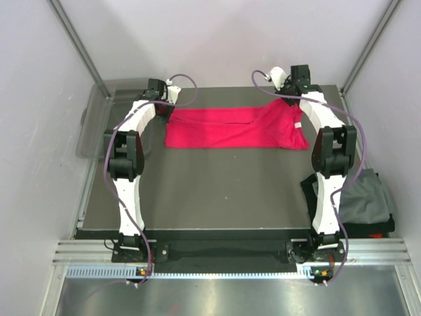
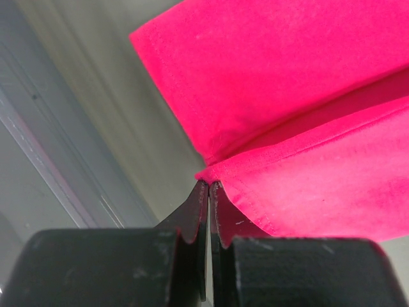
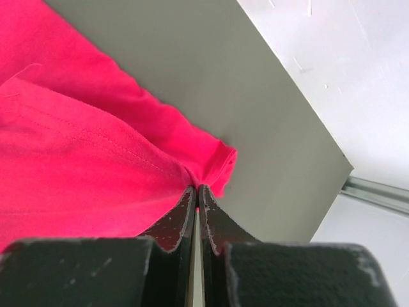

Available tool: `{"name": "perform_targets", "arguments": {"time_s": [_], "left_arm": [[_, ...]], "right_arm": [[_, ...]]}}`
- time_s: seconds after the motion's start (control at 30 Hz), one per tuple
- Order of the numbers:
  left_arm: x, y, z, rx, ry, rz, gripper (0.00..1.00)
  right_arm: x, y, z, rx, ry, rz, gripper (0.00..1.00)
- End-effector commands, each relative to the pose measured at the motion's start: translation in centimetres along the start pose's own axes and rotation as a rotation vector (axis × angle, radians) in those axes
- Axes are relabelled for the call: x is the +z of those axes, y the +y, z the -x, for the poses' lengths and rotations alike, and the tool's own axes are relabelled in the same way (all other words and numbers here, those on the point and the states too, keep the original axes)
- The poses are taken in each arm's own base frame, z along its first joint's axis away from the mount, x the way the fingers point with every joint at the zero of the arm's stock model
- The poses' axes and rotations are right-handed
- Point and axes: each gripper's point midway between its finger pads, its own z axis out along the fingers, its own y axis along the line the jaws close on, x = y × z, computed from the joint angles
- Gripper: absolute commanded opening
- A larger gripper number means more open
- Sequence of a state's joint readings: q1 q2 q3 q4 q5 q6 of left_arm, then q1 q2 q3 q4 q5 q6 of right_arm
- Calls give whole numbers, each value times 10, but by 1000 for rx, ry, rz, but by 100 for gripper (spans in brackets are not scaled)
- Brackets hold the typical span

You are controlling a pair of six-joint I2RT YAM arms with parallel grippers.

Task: Fold and stack the t-shirts
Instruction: Fold the tshirt

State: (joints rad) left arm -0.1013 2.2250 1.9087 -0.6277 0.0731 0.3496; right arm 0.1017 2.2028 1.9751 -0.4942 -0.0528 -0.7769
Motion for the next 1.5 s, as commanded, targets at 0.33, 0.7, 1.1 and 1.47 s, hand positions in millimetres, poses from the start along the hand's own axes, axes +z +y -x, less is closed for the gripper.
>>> {"name": "perform_targets", "arguments": {"time_s": [0.33,0.7,1.1,1.47], "left_arm": [[-15,20,16,-73,-33,85,11],[-59,-32,35,-42,-159,-21,42],[-4,-57,-32,-27,51,-130,31],[8,-57,-44,-28,85,-120,31]], "right_arm": [[-5,-53,36,72,-69,-241,40],[-79,-5,-12,274,-3,-18,46],[-56,41,-117,432,231,316,39],[-72,57,-121,430,203,436,38]]}}
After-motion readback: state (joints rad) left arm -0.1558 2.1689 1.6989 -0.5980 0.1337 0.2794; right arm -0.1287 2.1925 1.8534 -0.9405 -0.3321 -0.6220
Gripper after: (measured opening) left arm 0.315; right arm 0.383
